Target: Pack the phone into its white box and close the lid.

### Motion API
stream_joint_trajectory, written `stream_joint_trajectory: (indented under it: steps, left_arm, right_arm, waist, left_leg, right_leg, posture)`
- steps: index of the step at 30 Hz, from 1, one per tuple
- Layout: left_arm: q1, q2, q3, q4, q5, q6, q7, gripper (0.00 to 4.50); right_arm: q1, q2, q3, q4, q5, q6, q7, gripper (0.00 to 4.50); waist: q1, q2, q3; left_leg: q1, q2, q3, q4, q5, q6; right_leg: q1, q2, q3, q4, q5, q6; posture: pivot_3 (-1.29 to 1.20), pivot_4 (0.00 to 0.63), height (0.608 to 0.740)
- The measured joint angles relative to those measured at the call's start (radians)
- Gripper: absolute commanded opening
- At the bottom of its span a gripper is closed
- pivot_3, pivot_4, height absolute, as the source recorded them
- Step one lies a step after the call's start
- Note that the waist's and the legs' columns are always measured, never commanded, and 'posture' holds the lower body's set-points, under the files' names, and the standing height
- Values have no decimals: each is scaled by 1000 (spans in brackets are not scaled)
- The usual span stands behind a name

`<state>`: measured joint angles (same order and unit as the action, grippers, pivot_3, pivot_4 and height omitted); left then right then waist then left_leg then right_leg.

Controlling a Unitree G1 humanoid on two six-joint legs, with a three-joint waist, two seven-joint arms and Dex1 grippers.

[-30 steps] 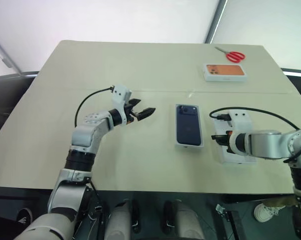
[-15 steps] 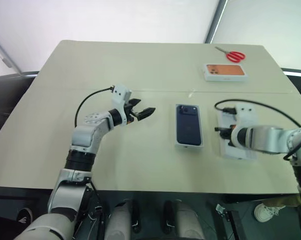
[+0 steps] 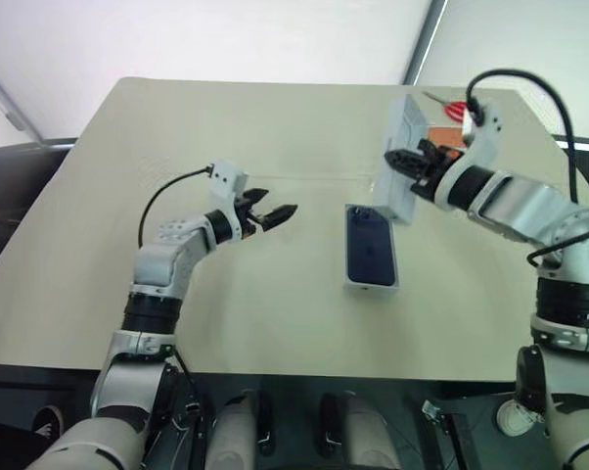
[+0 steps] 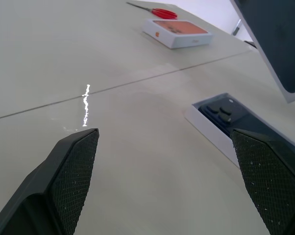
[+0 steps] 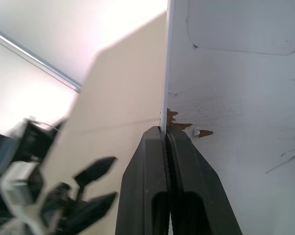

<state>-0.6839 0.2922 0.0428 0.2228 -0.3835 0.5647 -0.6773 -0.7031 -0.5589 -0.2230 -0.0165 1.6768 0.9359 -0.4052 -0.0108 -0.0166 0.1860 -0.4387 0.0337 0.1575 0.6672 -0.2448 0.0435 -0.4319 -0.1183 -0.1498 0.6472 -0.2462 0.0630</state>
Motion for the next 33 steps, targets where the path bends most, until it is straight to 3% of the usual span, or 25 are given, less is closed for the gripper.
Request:
stream_joint_trajectory:
  steps: [9, 17, 20, 27, 33]
  left_arm:
    - [3, -20, 1, -32, -14, 35, 11, 4500]
    - [7, -32, -1, -53, -22, 48, 29, 4500]
    - [29, -39, -3, -74, -36, 75, 28, 3696]
    - [110, -87, -57, -129, -43, 111, 29, 69]
    - [125, -129, -82, -132, -36, 104, 51, 26]
  right_arm:
    - [121, 198, 12, -11, 173, -31, 6, 33]
    - [209, 235, 88, -97, 251, -30, -7, 33]
    - [239, 234, 94, -72, 252, -32, -5, 0]
    - [273, 246, 98, -44, 210, -53, 27, 0]
    - [275, 246, 98, -38, 150, -58, 61, 0]
  waist:
    - [0, 1, 0]
    - [-1, 1, 0]
    - [-1, 1, 0]
    - [-1, 1, 0]
    - [0, 1, 0]
  left_leg:
    - [0, 0, 0, 0, 0, 0]
    - [0, 0, 0, 0, 0, 0]
    - [0, -1, 0, 0, 0, 0]
    - [0, 0, 0, 0, 0, 0]
    - [0, 0, 0, 0, 0, 0]
  right_leg:
    - [-1, 0, 0, 1, 0, 0]
    - [-1, 0, 0, 1, 0, 0]
    - [-1, 0, 0, 1, 0, 0]
    - [-1, 0, 0, 2, 0, 0]
    - [-1, 0, 0, 1, 0, 0]
  posture:
    - [0, 150, 738]
    - [0, 150, 738]
    - [0, 150, 738]
    - [0, 150, 738]
    - [0, 150, 738]
